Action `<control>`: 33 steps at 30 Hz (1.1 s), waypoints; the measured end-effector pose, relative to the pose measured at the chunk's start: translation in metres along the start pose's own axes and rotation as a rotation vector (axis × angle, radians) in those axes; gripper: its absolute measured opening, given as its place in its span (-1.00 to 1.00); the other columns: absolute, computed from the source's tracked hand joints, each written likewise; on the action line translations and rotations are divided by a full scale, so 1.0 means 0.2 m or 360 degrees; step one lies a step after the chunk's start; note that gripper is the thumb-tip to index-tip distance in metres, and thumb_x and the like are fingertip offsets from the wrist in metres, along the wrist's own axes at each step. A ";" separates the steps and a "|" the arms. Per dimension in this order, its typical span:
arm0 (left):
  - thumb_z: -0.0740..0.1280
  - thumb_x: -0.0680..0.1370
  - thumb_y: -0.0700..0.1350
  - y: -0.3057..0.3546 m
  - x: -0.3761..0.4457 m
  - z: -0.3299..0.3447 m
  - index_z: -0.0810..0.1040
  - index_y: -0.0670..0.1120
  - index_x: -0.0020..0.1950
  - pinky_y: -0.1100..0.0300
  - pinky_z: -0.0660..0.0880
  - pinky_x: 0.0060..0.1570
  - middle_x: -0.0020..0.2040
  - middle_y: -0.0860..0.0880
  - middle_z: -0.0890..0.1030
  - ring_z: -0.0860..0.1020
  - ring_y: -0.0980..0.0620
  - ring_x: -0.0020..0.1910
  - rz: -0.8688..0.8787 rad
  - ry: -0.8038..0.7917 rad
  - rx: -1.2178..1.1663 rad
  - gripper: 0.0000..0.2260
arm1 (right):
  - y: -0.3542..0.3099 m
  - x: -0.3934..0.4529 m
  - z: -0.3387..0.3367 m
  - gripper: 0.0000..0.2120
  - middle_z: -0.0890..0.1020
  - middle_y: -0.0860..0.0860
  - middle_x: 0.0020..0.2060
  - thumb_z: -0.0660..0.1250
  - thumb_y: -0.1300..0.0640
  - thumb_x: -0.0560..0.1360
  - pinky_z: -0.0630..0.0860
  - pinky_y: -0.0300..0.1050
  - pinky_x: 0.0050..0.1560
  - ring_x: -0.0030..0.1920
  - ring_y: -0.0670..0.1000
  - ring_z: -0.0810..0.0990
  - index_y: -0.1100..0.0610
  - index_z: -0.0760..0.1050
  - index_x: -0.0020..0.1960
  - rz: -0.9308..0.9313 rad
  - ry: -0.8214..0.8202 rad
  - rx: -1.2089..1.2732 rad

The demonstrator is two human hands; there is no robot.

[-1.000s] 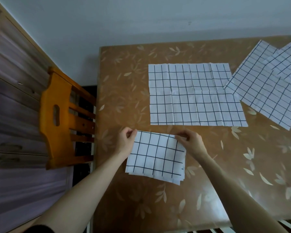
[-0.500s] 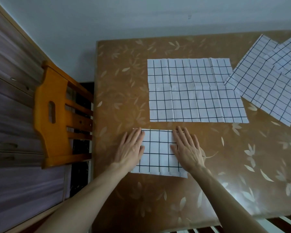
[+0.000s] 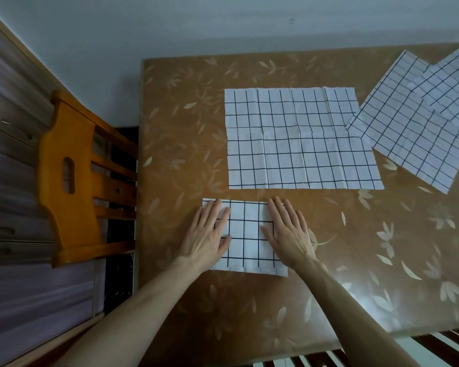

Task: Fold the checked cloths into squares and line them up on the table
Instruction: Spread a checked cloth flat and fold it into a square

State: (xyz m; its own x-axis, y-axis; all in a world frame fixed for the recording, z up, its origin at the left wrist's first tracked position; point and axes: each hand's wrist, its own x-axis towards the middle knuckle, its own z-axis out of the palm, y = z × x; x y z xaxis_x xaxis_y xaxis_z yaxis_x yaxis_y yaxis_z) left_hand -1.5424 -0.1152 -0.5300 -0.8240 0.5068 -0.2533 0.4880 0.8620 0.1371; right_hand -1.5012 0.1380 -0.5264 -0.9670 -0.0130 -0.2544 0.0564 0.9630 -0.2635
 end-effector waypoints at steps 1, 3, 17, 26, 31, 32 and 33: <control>0.09 0.66 0.15 0.02 0.00 -0.01 0.08 -0.05 0.67 -0.13 0.13 0.58 0.67 -0.16 0.04 0.03 -0.16 0.65 -0.0008 0.0016 -0.0034 -0.39 | 0.00 0.00 -0.01 -0.34 0.03 -0.07 0.67 0.04 -0.22 0.71 0.01 0.13 0.64 0.67 0.03 -0.08 -0.03 -0.13 0.69 0.0046 0.0042 0.0065; 0.16 0.65 0.07 0.07 -0.02 -0.04 0.17 -0.03 0.63 -0.09 0.24 0.53 0.61 -0.12 0.20 0.21 -0.16 0.58 0.0020 0.0059 -0.0097 -0.44 | -0.01 0.01 -0.04 -0.34 0.30 0.01 0.56 0.20 -0.16 0.67 0.26 0.14 0.53 0.57 0.12 0.21 -0.01 0.03 0.67 0.0151 0.0118 0.0139; 0.21 0.64 0.04 0.28 -0.08 -0.10 0.19 -0.03 0.59 0.02 0.41 0.31 0.42 -0.06 0.34 0.33 -0.08 0.38 -0.0092 -0.0042 -0.0096 -0.47 | 0.05 -0.03 -0.12 -0.64 0.74 -0.06 -0.11 0.49 -0.21 0.33 0.70 0.18 -0.06 -0.09 0.00 0.74 -0.10 0.58 0.06 0.0682 -0.0228 0.1223; 0.09 0.69 0.21 0.26 -0.11 -0.19 0.46 0.09 0.40 0.14 0.48 0.26 0.31 0.10 0.57 0.51 0.16 0.26 -0.0401 0.0041 -0.1505 -0.62 | -0.30 -0.13 -0.28 -0.74 0.67 -0.16 -0.01 0.17 -0.13 0.69 0.54 -0.36 -0.03 0.00 -0.21 0.64 -0.06 0.55 0.22 0.0254 0.0052 0.1372; 0.07 0.70 0.21 0.22 -0.06 -0.26 0.51 -0.01 0.29 0.18 0.58 -0.09 0.11 0.00 0.65 0.64 0.08 0.03 -0.0969 0.0108 -0.2300 -0.61 | -0.47 -0.15 -0.16 -0.59 0.53 -0.28 0.09 -0.01 -0.10 0.74 0.29 -0.35 0.24 0.20 -0.20 0.43 -0.09 0.59 0.30 0.0037 -0.0087 0.1205; 0.16 0.70 0.14 0.20 -0.06 -0.25 0.49 -0.04 0.29 0.25 0.53 -0.17 0.12 0.01 0.64 0.63 0.08 0.02 -0.0996 0.0129 -0.2183 -0.68 | -0.49 -0.14 -0.14 -0.60 0.54 -0.28 0.11 0.01 -0.09 0.74 0.27 -0.39 0.24 0.22 -0.19 0.44 -0.06 0.59 0.30 0.0037 -0.0086 0.1194; 0.23 0.69 0.07 0.17 -0.06 -0.22 0.47 -0.05 0.28 0.27 0.51 -0.20 0.14 0.00 0.63 0.62 0.06 0.03 -0.1006 0.0152 -0.2043 -0.74 | -0.50 -0.14 -0.12 -0.62 0.56 -0.23 0.13 0.05 -0.07 0.74 0.24 -0.45 0.22 0.22 -0.17 0.46 -0.03 0.60 0.29 0.0040 -0.0082 0.1171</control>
State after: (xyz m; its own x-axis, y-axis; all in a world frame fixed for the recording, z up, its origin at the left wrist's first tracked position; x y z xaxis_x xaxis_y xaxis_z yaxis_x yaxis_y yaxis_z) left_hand -1.5277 -0.0914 -0.4801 -0.8417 -0.0040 -0.5400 -0.5117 0.3255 0.7951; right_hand -1.4857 0.0474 -0.4712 -0.9513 -0.0233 -0.3073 0.2480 0.5337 -0.8085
